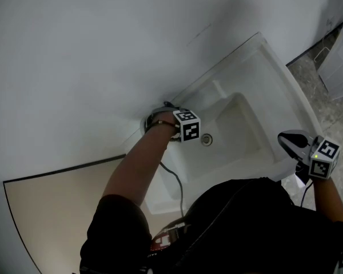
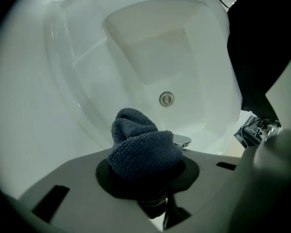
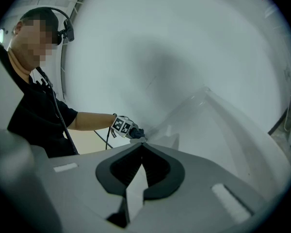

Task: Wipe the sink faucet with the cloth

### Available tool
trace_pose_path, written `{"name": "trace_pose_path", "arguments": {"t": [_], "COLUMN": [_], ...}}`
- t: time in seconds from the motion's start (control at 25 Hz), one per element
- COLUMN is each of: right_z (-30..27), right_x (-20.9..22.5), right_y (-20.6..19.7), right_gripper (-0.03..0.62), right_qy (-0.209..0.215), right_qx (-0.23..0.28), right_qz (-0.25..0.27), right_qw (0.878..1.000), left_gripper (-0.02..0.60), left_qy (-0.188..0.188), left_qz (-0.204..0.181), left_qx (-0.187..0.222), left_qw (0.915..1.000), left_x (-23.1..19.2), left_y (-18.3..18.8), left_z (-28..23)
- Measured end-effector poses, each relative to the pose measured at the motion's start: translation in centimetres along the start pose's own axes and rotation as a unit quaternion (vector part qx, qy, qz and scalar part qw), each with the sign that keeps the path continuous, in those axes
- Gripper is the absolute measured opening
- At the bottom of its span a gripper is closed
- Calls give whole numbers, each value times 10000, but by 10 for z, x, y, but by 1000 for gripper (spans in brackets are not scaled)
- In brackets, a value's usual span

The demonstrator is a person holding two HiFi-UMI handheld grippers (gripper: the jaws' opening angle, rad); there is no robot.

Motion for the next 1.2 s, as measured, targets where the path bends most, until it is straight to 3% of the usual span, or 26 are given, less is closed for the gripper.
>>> {"name": "trace_pose_path", "arguments": {"t": [0.24, 0.32, 0.44, 0.48, 0.56, 0.64, 0.76, 0.88, 0.92, 0.96, 1.0, 1.04, 1.16, 1.2], "right_z": [-9, -11, -18, -21, -30, -42, -60, -88, -98, -109, -118, -127, -150, -157], "right_x": [-19, -26, -36, -38, -43, -51, -67, -86, -94, -101, -109, -117, -139, -146], "right_y": [7, 10, 18, 22, 31, 41, 51, 52, 50, 47, 44, 40, 21, 12], "right_gripper": [2, 2, 2, 2, 2, 0, 0, 2, 1, 2, 2, 2, 2, 2], "right_qy": [149, 180, 270, 317, 442, 555, 688, 860, 919, 970, 1009, 1028, 947, 871], "right_qx": [-114, -155, -241, -285, -384, -475, -579, -727, -798, -878, -964, -1048, -1227, -1284], "right_qz": [207, 265, 377, 435, 583, 730, 934, 1126, 1192, 1261, 1333, 1394, 1458, 1465], "right_qw": [9996, 9994, 9986, 9981, 9966, 9947, 9916, 9872, 9854, 9833, 9812, 9793, 9771, 9770], "left_gripper": [98, 98, 100, 100, 100, 100, 100, 100, 101, 101, 101, 101, 101, 101], "left_qy": [329, 250, -269, -277, 19, 308, 511, 894, 1018, 1112, 1178, 1227, 1316, 1353], "left_qz": [-852, -1004, -770, -711, -429, 268, 1596, 2698, 3062, 3455, 3874, 4295, 5316, 5525], "left_qx": [-194, -35, 1046, 1321, 1804, 2590, 3815, 4304, 4455, 4650, 4882, 5128, 5754, 5891], "left_qw": [9956, 9946, 9912, 9883, 9827, 9650, 9090, 8567, 8351, 8075, 7731, 7332, 6075, 5739], "left_x": [22, 38, 80, 90, 99, 106, 126, 147, 154, 161, 166, 171, 174, 170], "left_y": [3, 10, 42, 50, 59, 62, 47, 3, -14, -29, -45, -60, -107, -122], "left_z": [19, 31, 57, 66, 87, 117, 153, 151, 146, 140, 133, 124, 86, 71]}}
Point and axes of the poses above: the fingertips, and each gripper's own axes: z backward along the fingers, x to its right, y out of its top, the point moved 2 cm from there along z, backward along the fingers, and after that the axes turned 10 degrees about x, right-handed, at the moved point
